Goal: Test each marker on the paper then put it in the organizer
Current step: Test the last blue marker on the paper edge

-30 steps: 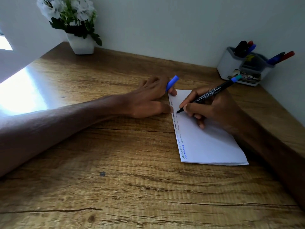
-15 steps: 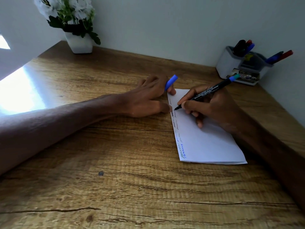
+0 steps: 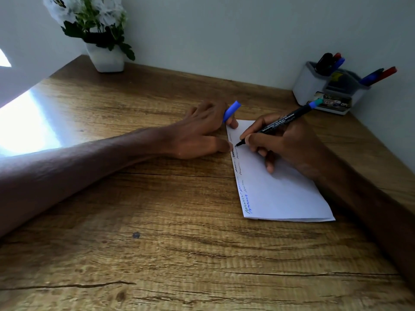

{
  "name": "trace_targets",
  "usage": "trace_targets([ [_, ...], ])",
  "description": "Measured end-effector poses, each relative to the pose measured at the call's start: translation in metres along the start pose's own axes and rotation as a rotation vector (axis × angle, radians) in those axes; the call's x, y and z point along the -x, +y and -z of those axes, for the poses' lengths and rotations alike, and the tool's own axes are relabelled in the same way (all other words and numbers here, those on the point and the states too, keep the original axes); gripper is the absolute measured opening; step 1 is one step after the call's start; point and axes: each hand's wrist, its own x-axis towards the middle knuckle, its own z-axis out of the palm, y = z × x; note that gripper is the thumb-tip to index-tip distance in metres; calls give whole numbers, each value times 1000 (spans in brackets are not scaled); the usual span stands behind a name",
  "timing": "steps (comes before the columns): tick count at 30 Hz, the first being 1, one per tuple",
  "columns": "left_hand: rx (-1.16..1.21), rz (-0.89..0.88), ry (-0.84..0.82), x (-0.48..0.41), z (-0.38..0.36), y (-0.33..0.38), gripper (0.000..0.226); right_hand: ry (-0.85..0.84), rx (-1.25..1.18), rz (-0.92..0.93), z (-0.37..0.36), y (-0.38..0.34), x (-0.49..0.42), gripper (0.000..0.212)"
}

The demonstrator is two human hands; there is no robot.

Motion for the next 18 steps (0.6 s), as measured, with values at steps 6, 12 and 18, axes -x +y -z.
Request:
trace_targets([
  [6,-13,-5,-12,1,0,0,35,95,-112,-25,1,2,-2,9],
  [12,50,4,84,4,0,2,44,175,-245,29,14,-1,-6,15],
  [18,27,-130,306,7,-3,8,25,150,-381,186,23,-13,-4,23],
])
